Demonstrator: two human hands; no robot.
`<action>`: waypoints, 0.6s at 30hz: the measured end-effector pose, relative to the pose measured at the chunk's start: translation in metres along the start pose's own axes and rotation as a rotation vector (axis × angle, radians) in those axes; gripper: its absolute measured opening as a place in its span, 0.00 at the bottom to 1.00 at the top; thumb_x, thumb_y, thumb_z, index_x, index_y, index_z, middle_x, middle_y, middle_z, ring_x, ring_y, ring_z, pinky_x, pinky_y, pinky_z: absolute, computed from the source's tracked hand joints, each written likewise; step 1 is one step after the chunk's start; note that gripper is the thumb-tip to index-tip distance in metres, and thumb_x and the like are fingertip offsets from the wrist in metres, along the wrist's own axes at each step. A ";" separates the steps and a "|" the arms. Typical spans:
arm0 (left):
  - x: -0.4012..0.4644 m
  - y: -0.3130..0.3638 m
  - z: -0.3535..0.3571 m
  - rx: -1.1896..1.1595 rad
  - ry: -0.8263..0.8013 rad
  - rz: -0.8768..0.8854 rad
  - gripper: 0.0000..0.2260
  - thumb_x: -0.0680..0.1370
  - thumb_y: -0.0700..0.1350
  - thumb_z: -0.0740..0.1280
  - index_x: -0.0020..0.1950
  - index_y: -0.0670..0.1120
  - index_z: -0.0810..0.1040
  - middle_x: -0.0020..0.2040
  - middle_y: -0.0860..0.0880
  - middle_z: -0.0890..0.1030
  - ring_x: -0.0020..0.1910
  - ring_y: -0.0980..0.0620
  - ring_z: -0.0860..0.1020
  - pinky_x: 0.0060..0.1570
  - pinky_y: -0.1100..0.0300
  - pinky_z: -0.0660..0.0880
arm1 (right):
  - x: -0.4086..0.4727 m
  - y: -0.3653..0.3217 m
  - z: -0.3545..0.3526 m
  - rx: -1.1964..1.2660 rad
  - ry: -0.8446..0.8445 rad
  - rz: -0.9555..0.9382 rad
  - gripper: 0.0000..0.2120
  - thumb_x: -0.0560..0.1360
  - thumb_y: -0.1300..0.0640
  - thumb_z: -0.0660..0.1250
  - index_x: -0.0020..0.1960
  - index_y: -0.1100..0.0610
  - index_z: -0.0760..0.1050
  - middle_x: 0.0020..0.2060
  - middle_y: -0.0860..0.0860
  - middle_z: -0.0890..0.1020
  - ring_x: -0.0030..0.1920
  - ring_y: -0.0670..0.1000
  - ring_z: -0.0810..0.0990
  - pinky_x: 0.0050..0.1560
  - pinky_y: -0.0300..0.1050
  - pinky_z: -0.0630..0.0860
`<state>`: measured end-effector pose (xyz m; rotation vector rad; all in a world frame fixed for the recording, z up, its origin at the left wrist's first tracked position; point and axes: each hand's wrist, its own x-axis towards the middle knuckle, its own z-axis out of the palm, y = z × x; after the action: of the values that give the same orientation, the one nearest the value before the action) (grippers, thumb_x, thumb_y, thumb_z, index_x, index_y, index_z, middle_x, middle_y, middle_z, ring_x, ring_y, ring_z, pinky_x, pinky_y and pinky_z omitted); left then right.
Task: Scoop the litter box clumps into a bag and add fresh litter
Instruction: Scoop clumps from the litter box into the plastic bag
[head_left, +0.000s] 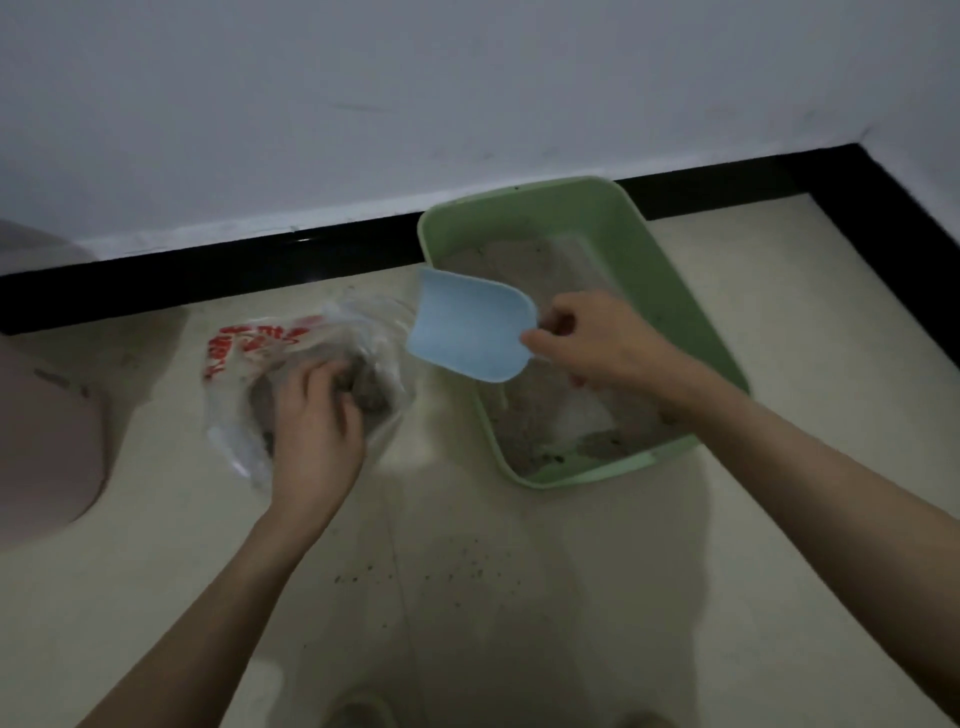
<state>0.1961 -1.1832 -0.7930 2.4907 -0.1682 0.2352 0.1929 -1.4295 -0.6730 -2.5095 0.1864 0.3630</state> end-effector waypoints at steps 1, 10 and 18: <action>-0.002 0.013 0.010 -0.020 -0.038 0.043 0.13 0.74 0.35 0.60 0.58 0.37 0.74 0.57 0.37 0.74 0.60 0.41 0.69 0.62 0.59 0.62 | -0.005 0.015 -0.009 0.038 0.006 0.063 0.10 0.76 0.51 0.63 0.41 0.57 0.75 0.29 0.51 0.77 0.27 0.48 0.77 0.27 0.39 0.73; -0.016 0.086 0.087 0.099 -0.381 0.194 0.23 0.81 0.45 0.57 0.74 0.38 0.58 0.75 0.37 0.54 0.75 0.40 0.50 0.72 0.49 0.50 | -0.021 0.106 -0.052 -0.384 0.004 0.302 0.16 0.74 0.47 0.66 0.43 0.61 0.79 0.33 0.56 0.79 0.33 0.54 0.77 0.33 0.44 0.71; -0.017 0.086 0.092 0.235 -0.458 0.150 0.31 0.78 0.42 0.55 0.76 0.41 0.42 0.77 0.42 0.39 0.75 0.46 0.35 0.74 0.49 0.41 | 0.011 0.100 -0.029 -0.838 -0.226 0.094 0.17 0.75 0.52 0.61 0.30 0.56 0.62 0.27 0.51 0.67 0.27 0.49 0.65 0.31 0.40 0.64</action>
<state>0.1758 -1.3057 -0.8199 2.7324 -0.5440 -0.2756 0.1888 -1.5285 -0.7073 -3.2436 0.0627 0.9117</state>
